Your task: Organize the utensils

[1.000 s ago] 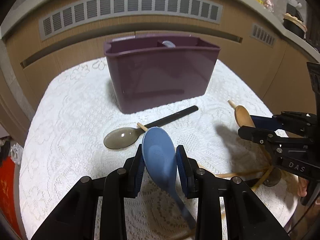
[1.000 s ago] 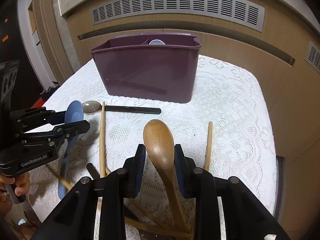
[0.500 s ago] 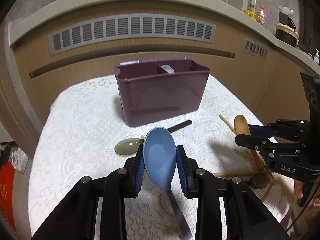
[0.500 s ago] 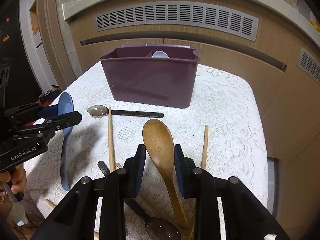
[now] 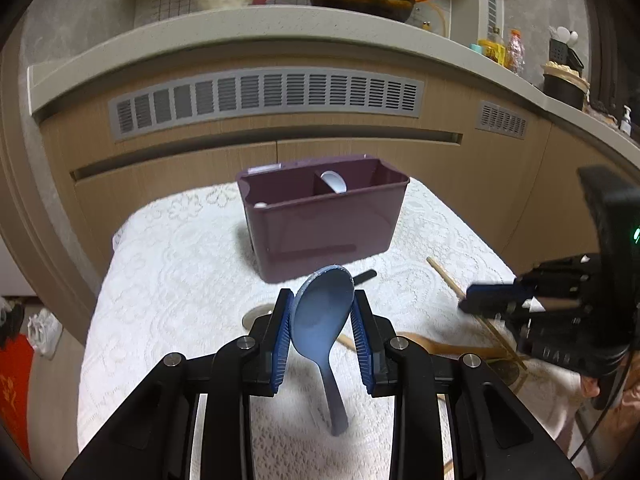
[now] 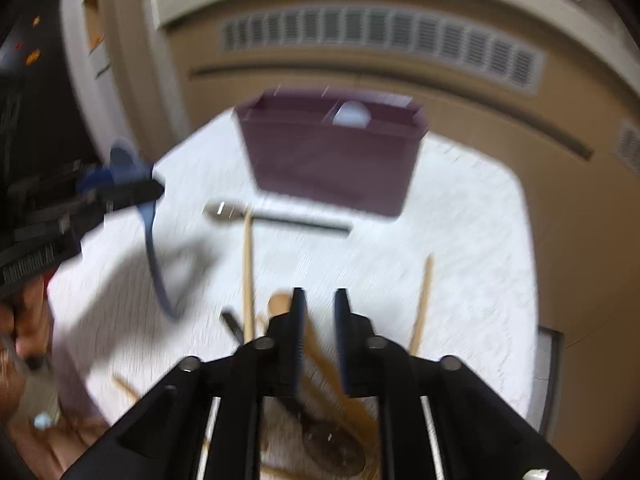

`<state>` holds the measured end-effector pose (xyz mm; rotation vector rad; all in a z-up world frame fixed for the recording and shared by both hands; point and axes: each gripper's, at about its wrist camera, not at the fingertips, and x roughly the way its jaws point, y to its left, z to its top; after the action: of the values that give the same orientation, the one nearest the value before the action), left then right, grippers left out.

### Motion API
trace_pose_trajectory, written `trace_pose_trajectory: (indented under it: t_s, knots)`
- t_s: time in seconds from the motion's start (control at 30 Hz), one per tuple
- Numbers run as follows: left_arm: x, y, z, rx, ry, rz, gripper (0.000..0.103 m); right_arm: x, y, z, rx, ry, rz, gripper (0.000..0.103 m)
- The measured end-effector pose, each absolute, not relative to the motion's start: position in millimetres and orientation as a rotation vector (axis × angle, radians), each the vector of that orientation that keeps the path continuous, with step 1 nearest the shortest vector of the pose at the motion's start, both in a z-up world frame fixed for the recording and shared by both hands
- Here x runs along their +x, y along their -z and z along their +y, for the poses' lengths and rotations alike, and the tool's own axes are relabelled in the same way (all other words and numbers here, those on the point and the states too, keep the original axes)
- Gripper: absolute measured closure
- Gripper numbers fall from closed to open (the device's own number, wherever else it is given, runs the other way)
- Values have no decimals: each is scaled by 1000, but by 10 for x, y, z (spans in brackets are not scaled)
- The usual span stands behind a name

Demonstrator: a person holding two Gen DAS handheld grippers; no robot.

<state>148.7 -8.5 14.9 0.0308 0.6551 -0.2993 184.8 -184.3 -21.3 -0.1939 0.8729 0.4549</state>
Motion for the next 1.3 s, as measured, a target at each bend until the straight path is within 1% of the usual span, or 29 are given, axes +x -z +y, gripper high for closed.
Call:
trace_pose_trajectory:
  t_s: [0.07,0.23,0.3,0.37,0.5,0.57,0.6,0.63,0.77,0.83,0.9,0.97,1.13,1.23,1.27,1.3]
  knots:
    - [1490,-123,-40,20,295,664,74,1820,321,-1788,-228,-519,916,77]
    - [1522,-68,21,14,286,669,76,1888,537,-1634,-338,-501,940,77]
    - [1542,-51,33,12,293,680,81,1977,613,-1596,-338,-509,967,77]
    - [1563,-32,47,2,299,691,82,2065,691,-1530,-351,-523,989,77]
    - [1630,37,70,-3,298,712,82,2176,803,-1452,-368,-538,1029,69]
    - [1689,83,86,-19,303,741,82,2196,799,-1452,-358,-535,1024,69]
    - [1724,122,92,-30,306,766,82,2195,786,-1466,-349,-534,1025,72]
    - [1758,156,104,-43,306,784,82,2194,774,-1481,-339,-530,1021,72]
    - [1905,302,137,-71,271,851,79,2191,676,-1609,-295,-489,983,72]
    - [1999,377,142,-103,246,885,73,2207,629,-1689,-261,-473,969,72]
    - [2100,456,112,-132,203,911,52,2205,594,-1752,-247,-449,947,72]
    - [2179,503,55,-142,174,914,48,2184,571,-1788,-248,-425,918,73]
    - [2389,597,-135,-67,66,896,48,2181,563,-1834,-220,-415,888,72]
    - [2477,677,-205,1,23,892,50,2191,575,-1893,-190,-415,881,72]
    - [2497,709,-202,7,21,896,55,2201,582,-1923,-181,-416,880,72]
    - [2513,738,-197,7,24,895,58,2207,586,-1939,-174,-416,879,72]
